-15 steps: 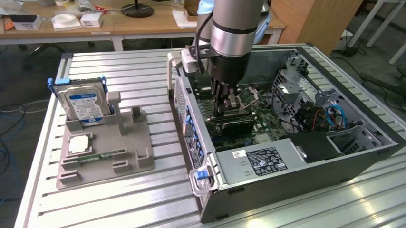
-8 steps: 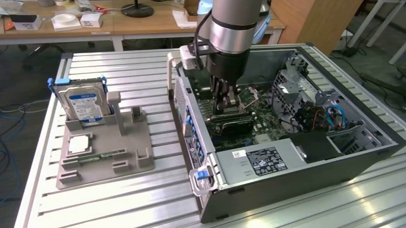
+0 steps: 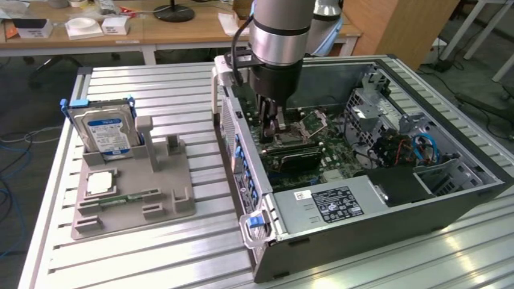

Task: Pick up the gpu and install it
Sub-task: 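Press down on the gpu until it lock into place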

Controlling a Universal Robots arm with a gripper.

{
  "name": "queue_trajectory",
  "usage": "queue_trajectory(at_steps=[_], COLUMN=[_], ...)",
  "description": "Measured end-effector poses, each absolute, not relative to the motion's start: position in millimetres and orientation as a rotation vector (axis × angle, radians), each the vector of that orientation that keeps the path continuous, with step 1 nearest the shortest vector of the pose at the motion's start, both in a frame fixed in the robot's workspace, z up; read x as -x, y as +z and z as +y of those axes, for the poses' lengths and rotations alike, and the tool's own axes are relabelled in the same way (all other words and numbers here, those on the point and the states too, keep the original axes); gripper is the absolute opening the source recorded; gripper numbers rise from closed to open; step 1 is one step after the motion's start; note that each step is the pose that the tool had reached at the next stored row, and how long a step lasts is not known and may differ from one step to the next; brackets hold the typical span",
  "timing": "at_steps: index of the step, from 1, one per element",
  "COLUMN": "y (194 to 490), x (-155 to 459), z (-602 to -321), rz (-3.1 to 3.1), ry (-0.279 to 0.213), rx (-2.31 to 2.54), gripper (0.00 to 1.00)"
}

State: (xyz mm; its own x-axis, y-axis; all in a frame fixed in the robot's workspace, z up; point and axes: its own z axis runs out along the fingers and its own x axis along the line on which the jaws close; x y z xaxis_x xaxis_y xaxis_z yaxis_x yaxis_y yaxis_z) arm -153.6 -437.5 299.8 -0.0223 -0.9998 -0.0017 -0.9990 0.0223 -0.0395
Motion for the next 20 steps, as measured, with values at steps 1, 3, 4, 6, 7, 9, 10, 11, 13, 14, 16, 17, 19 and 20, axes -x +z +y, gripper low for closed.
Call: queue_trajectory(at_steps=[1, 3, 4, 6, 7, 9, 10, 11, 13, 14, 16, 17, 19, 20], y=[299.3, 298.1, 297.6, 296.4, 296.0, 295.2, 294.9, 295.0, 295.0, 294.9, 294.9, 294.8, 294.8, 294.8], x=[154.1, 157.1, 159.3, 163.7, 165.5, 168.0, 168.8, 169.3, 169.9, 170.2, 170.9, 171.1, 171.5, 171.7], z=[-435.8, -435.0, -435.0, -435.0, -434.9, -434.8, -434.8, -434.9, -435.6, -435.8, -436.2, -436.5, -437.3, -437.7], rz=[2.225, 2.225, 2.225, 2.225, 2.225, 2.225, 2.225, 2.225, 2.225, 2.225, 2.225, 2.225, 2.225, 2.225], ry=[-0.042, -0.042, -0.042, -0.042, -0.042, -0.042, -0.042, -0.042, -0.042, -0.042, -0.042, -0.042, -0.042, -0.042], rx=[2.176, 2.176, 2.176, 2.176, 2.176, 2.176, 2.176, 2.176, 2.176, 2.176, 2.176, 2.176, 2.176, 2.176], gripper=[0.1, 0.1, 0.1, 0.1, 0.1, 0.1, 0.1, 0.1, 0.1, 0.1, 0.1, 0.1, 0.1, 0.1])
